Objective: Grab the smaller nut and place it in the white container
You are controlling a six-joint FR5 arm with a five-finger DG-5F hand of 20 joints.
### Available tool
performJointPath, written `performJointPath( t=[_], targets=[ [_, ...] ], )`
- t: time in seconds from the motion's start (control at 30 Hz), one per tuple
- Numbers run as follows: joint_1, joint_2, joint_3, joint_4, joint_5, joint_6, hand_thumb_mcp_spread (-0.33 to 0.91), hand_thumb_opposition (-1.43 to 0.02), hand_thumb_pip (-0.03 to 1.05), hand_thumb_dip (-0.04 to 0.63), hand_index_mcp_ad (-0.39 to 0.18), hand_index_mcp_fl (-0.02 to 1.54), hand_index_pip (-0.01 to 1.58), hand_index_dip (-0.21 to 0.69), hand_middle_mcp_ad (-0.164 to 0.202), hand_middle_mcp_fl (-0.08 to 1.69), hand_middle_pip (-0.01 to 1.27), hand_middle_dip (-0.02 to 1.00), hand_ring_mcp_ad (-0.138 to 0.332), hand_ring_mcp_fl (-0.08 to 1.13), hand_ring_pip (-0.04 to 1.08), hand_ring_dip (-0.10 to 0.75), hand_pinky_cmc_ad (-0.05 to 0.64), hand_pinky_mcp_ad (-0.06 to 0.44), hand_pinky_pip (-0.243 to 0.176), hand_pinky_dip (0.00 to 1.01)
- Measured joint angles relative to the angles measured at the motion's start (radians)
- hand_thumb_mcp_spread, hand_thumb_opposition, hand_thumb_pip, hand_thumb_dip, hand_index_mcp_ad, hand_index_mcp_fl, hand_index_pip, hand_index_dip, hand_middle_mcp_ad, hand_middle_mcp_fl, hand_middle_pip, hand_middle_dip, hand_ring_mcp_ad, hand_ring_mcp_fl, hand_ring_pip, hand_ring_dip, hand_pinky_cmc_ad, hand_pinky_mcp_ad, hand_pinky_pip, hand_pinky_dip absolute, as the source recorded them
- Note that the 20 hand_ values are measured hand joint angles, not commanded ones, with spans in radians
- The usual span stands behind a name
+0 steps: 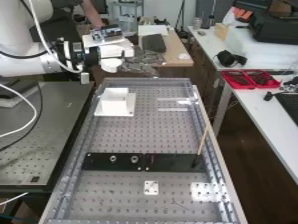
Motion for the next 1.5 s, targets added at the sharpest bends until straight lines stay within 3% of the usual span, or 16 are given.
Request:
performJointPath(
  t=[0.27, 0.77, 1.03, 1.5],
  targets=[
    [-0.004, 0.028, 0.06, -0.067, 0.16, 0.015, 0.24, -0.74, 0.81, 0.206, -0.145, 0.02, 0.61, -0.026, 0.058, 0.0, 0.13, 0.23, 0.113, 0.0, 0.09, 0.122, 0.328, 0.286, -0.061, 0.37],
    [0.005, 0.059, 0.081, -0.152, 0.405, 0.008, 0.19, -0.73, 0.77, 0.183, -0.12, 0.06, 0.34, 0.044, 0.059, 0.02, 0.13, 0.23, 0.124, 0.0, 0.09, 0.122, 0.361, 0.295, -0.061, 0.37],
    [-0.001, 0.076, 0.076, -0.17, 0.457, 0.001, 0.19, -0.73, 0.76, 0.185, -0.105, 0.1, 0.25, 0.075, 0.059, 0.04, 0.13, 0.23, 0.124, 0.0, 0.09, 0.122, 0.363, 0.309, -0.061, 0.37],
    [-0.019, 0.075, 0.085, -0.162, 0.437, -0.001, 0.19, -0.73, 0.76, 0.173, -0.105, 0.13, 0.23, 0.108, 0.059, 0.04, 0.13, 0.23, 0.124, 0.0, 0.09, 0.122, 0.363, 0.309, -0.061, 0.37]
  ],
)
